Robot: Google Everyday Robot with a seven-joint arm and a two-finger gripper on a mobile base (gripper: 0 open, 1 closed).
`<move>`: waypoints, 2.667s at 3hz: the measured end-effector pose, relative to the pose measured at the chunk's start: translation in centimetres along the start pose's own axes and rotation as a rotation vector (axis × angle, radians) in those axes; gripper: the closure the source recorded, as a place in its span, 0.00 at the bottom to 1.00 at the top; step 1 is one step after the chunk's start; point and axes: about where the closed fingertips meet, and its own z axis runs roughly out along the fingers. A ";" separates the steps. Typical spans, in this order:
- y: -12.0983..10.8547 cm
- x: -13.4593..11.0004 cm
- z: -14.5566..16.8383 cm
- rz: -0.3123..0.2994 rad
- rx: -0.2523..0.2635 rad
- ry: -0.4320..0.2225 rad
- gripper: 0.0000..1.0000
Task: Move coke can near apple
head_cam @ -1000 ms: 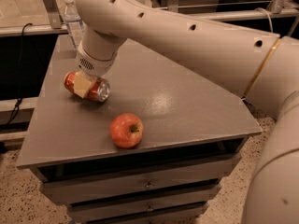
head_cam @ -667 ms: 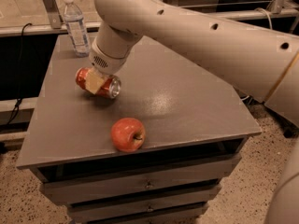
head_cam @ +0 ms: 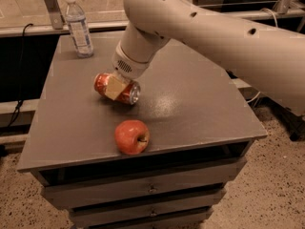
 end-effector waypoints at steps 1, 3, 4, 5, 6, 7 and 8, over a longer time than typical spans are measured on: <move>0.1 1.3 -0.6 0.005 -0.006 0.006 1.00; 0.9 2.6 -1.5 0.014 -0.021 0.015 0.84; 1.3 3.0 -1.5 0.020 -0.030 0.022 0.59; 1.7 3.2 -1.4 0.024 -0.037 0.026 0.36; 1.9 3.4 -1.4 0.028 -0.039 0.030 0.13; 2.1 3.5 -1.3 0.030 -0.042 0.032 0.00; 2.1 3.5 -1.3 0.030 -0.043 0.032 0.00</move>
Offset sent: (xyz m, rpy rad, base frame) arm -0.0208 -0.0353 0.0034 -0.0033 0.0230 -0.0132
